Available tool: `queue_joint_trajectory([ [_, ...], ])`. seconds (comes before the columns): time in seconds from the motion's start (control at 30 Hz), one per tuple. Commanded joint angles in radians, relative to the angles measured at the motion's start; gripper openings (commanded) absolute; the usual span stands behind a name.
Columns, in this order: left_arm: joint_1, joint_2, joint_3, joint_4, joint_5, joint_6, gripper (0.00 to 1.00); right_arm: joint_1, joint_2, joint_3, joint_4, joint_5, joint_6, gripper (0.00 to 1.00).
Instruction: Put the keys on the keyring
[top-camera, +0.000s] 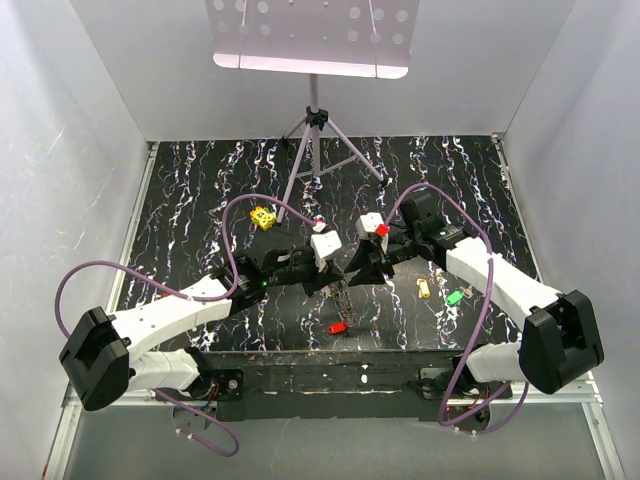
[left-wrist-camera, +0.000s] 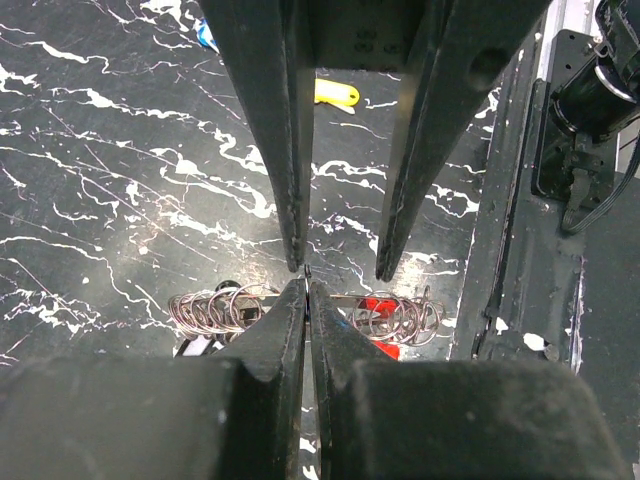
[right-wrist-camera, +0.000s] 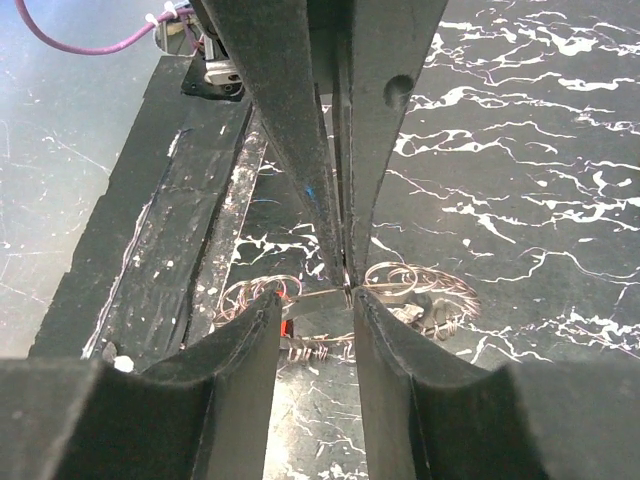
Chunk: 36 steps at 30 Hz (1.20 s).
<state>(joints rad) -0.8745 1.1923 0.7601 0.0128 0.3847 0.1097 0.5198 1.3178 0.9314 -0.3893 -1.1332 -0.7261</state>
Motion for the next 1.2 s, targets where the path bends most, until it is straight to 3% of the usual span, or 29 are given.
queue_joint_trajectory([
  [0.0,-0.009,-0.028,-0.004,0.061,0.005,-0.01,0.0,0.016,0.011,-0.019,0.041,-0.025,0.019,0.41],
  [0.3,-0.012,-0.03,-0.008,0.067,0.002,-0.018,0.0,0.022,0.015,-0.017,0.044,-0.022,0.025,0.32],
  [0.4,-0.012,-0.031,-0.011,0.073,0.002,-0.021,0.0,0.026,0.02,-0.016,0.043,-0.023,0.024,0.24],
  [0.57,-0.014,-0.037,-0.021,0.079,-0.004,-0.025,0.0,0.029,0.026,-0.002,0.001,-0.022,-0.013,0.01],
  [0.9,-0.012,-0.046,-0.042,0.09,0.005,-0.044,0.01,0.037,0.024,0.029,-0.056,-0.033,-0.024,0.01],
  [0.97,-0.014,-0.054,-0.054,0.099,0.003,-0.051,0.07,0.037,0.023,0.032,-0.057,-0.028,-0.021,0.01],
  [1.1,-0.012,-0.085,-0.08,0.105,-0.017,-0.073,0.33,0.04,0.021,0.037,-0.063,-0.02,-0.016,0.01],
  [1.17,-0.012,-0.109,-0.102,0.108,-0.029,-0.076,0.42,0.045,0.02,0.04,-0.069,-0.016,-0.018,0.01],
])
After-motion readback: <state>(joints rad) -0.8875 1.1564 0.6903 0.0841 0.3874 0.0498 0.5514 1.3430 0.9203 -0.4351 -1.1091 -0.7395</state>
